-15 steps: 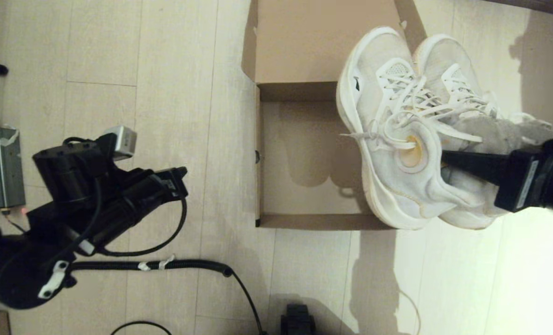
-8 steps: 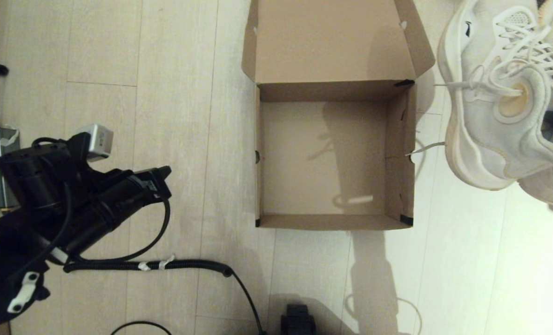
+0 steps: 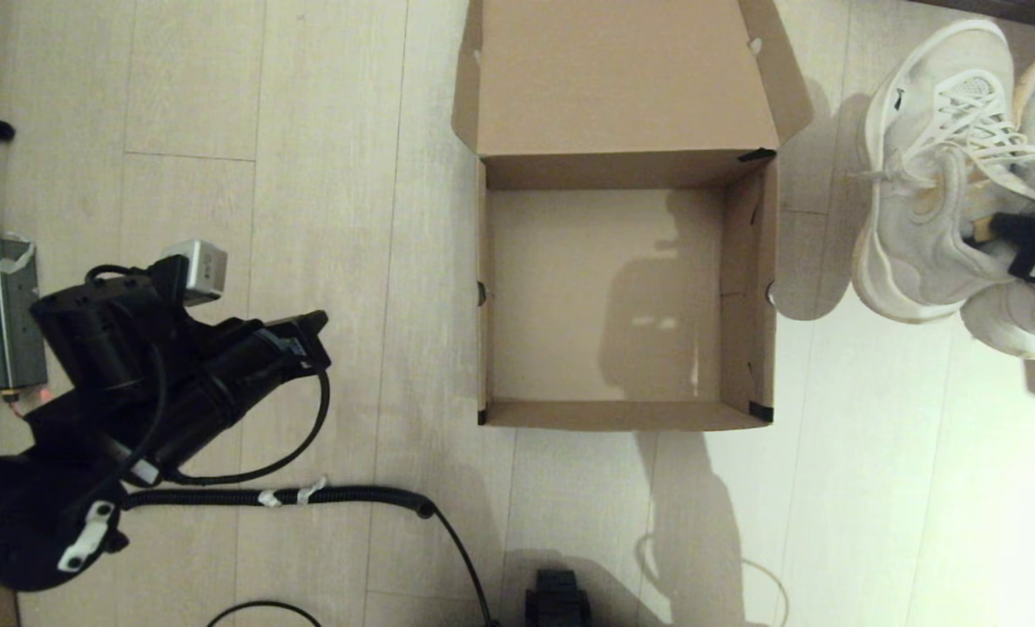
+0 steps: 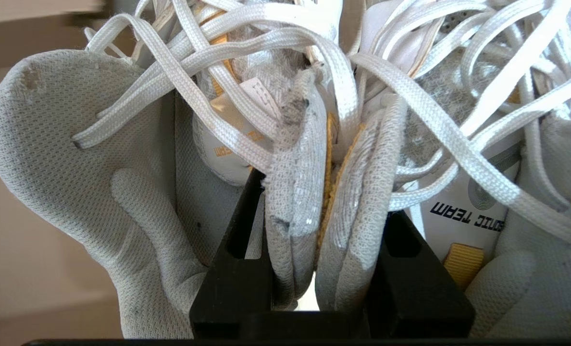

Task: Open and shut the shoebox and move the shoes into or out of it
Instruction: Put the shoes out of the shoe box, then put the shoes into the shoe box

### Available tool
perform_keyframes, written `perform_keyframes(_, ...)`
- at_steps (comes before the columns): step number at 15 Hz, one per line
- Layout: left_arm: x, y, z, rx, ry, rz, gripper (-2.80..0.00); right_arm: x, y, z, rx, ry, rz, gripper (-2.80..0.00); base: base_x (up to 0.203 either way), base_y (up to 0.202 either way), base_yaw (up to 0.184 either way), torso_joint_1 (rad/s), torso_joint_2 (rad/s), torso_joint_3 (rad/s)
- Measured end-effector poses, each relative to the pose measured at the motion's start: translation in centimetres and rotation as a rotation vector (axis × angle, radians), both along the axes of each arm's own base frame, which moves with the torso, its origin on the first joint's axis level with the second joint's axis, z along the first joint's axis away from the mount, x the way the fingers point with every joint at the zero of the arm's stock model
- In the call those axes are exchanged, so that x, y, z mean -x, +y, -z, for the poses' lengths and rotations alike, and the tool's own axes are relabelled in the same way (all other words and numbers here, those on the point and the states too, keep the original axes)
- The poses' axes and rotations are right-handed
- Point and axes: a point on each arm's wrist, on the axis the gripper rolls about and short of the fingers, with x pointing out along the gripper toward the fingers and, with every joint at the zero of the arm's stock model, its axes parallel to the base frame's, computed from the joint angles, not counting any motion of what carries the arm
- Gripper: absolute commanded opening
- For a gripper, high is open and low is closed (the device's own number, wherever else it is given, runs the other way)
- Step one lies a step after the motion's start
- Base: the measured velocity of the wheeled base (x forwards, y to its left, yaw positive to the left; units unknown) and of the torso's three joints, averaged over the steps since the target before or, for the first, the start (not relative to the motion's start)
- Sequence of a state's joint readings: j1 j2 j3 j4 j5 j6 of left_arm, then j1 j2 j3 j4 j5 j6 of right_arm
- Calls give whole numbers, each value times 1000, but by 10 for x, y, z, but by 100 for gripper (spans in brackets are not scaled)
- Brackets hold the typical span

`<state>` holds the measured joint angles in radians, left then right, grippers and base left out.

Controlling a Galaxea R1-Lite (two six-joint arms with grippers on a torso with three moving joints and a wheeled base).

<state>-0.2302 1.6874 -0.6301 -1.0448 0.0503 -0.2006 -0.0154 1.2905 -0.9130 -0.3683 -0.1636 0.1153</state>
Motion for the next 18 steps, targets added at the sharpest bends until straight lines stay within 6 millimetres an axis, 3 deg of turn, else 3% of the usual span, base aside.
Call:
perform_keyframes(8, -14, -3, 21, -4, 35, 7, -280, -95, -17, 64, -4, 75, -60, -280, 0, 0, 0, 0, 0, 0)
perform_keyframes(9, -15, -3, 23, -6, 39, 7, -280, -105, -20, 71, 4, 65, -56, 0, 0, 0, 0, 0, 0, 0)
perform_keyframes(13, -17, -3, 24, -8, 40, 10, -280, -119, -23, 86, 5, 82, -45, 0, 0, 0, 0, 0, 0, 0)
perform_keyframes(18, -14, -2, 20, -8, 28, 8, -280, -106, -27, 83, 13, 82, -30, 0, 0, 0, 0, 0, 0, 0)
